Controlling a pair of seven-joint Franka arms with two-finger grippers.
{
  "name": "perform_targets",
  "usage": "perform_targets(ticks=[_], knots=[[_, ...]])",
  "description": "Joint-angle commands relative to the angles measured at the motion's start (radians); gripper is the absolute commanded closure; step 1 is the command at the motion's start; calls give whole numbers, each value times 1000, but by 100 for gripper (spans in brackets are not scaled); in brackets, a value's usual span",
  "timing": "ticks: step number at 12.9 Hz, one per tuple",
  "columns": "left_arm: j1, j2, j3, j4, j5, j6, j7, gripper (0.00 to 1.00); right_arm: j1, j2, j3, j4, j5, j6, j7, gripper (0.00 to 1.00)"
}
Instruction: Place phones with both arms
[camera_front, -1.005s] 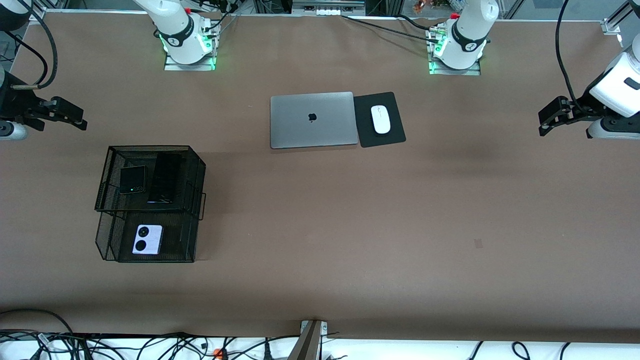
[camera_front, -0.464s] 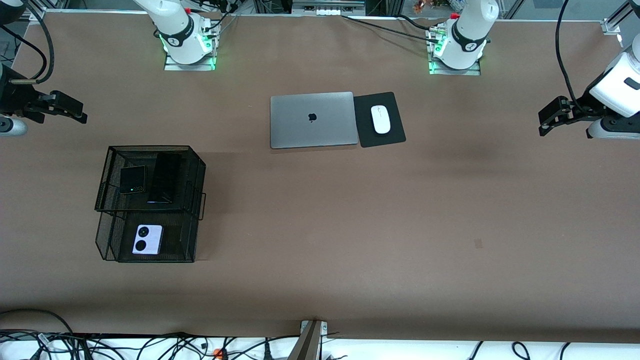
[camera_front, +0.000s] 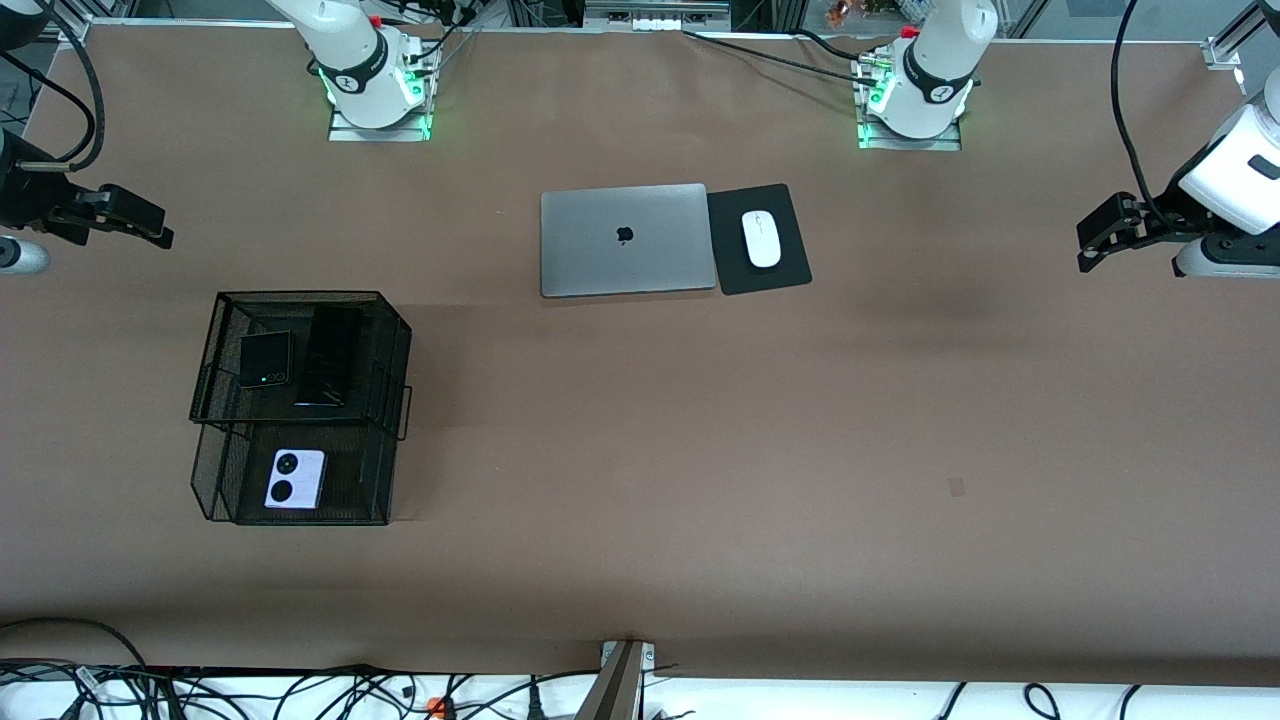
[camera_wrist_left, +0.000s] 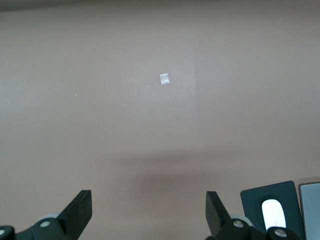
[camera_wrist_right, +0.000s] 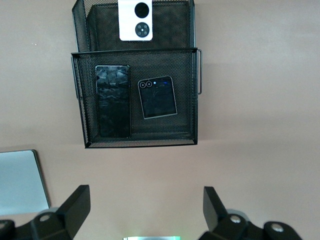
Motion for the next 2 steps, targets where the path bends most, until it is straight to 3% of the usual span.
perform_targets(ticks=[1, 2], knots=[[4, 5, 4, 21, -30, -19, 25, 0, -18, 0, 19, 13, -13, -13, 15, 0], [4, 5, 4, 21, -30, -19, 25, 0, -18, -1, 19, 13, -15, -13, 15, 0]])
